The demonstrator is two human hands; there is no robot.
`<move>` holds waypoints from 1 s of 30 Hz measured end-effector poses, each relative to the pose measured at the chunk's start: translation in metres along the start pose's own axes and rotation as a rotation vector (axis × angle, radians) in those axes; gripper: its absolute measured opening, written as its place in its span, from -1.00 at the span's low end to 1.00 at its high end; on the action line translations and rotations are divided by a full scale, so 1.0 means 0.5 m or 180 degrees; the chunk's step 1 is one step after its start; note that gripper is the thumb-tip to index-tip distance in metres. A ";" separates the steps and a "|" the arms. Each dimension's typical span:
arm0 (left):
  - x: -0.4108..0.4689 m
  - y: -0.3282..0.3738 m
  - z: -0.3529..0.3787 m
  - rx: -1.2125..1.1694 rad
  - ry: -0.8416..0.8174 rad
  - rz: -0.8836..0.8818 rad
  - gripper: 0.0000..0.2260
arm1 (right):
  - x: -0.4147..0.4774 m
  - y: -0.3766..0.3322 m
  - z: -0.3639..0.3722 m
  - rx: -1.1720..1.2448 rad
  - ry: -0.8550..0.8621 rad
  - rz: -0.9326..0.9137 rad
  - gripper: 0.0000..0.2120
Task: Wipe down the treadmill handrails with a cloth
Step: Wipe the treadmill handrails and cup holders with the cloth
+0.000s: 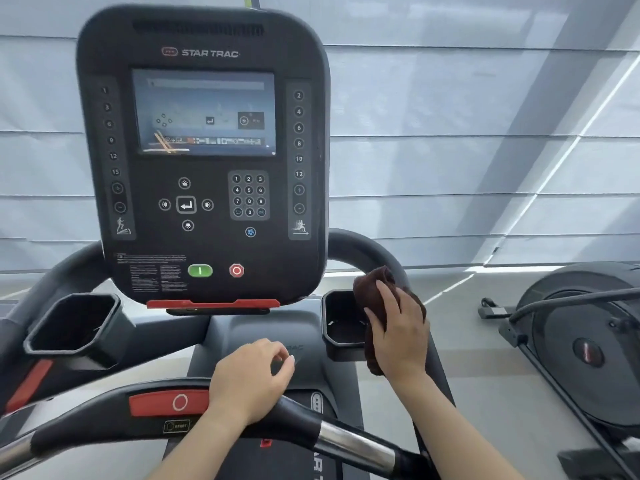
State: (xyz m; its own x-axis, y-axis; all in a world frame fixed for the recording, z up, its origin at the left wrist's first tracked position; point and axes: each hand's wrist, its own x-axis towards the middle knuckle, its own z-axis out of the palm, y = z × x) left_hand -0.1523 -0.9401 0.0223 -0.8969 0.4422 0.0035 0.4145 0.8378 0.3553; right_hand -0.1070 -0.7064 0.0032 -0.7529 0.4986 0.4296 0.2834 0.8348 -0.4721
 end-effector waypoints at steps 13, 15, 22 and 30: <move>-0.007 0.006 -0.002 -0.0030 -0.0008 -0.0018 -0.74 | 0.016 0.022 0.041 0.0192 -0.0838 0.0362 -0.58; -0.006 0.006 -0.002 -0.0077 0.0043 -0.0035 -0.72 | -0.001 0.027 0.038 0.0408 -0.0695 0.0349 -0.60; -0.002 0.005 -0.004 -0.0116 0.0036 -0.0086 -0.77 | 0.079 0.006 0.047 0.0639 -0.0646 0.0416 -0.62; 0.003 0.003 -0.003 -0.0112 -0.0050 -0.0085 -0.81 | 0.106 -0.043 0.111 -0.0079 -0.1205 -0.0154 -0.63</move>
State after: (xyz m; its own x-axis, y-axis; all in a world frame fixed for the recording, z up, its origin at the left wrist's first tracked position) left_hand -0.1531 -0.9389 0.0243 -0.9049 0.4251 -0.0210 0.3845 0.8378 0.3877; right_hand -0.1863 -0.7110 -0.0066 -0.9306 0.3407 0.1342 0.2528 0.8630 -0.4374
